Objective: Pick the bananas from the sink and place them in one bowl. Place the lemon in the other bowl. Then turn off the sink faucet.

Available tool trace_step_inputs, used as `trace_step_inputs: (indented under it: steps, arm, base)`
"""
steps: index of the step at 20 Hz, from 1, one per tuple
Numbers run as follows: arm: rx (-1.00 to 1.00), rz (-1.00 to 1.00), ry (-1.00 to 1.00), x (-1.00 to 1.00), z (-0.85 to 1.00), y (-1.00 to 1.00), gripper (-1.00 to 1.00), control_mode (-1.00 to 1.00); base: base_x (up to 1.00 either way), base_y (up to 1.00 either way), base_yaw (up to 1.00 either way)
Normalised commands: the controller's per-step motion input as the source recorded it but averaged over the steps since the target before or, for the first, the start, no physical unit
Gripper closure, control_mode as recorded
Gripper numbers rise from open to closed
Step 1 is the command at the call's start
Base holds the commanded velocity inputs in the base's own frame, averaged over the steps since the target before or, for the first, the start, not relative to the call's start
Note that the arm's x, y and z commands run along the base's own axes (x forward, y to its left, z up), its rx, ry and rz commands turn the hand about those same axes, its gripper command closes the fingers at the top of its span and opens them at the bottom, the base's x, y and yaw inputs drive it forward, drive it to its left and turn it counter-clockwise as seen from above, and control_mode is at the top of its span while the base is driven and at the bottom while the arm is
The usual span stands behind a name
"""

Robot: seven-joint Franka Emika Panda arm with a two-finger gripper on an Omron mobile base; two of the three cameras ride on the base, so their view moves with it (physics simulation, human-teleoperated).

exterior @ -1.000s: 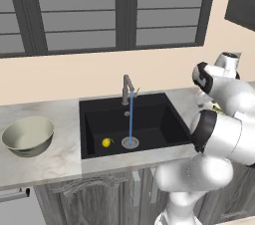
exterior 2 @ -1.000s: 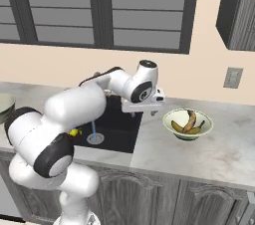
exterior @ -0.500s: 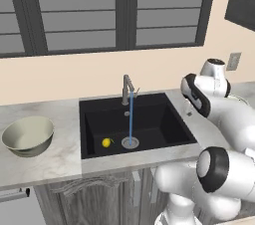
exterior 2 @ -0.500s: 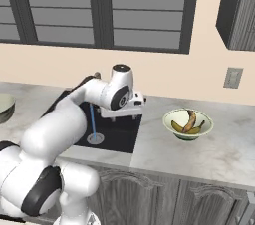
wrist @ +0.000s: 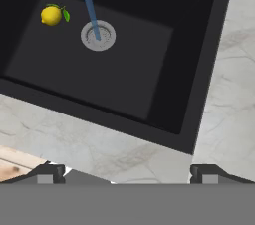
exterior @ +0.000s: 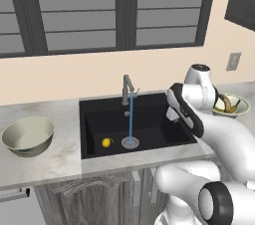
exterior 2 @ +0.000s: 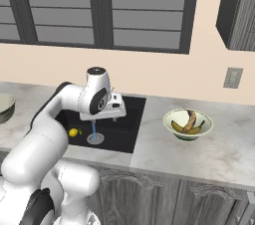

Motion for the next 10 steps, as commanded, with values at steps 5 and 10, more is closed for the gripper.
trace_step_inputs:
  steps: [5, 10]
  arm:
    - [0.0, 0.0, 0.0, -0.14, 0.01, 0.62, -1.0, -1.0]
    - [0.0, 0.0, 0.0, -0.09, 0.0, 0.64, -1.0, -1.0]
  base:
    - [0.0, 0.0, 0.0]
    - [0.0, 0.0, 0.0]
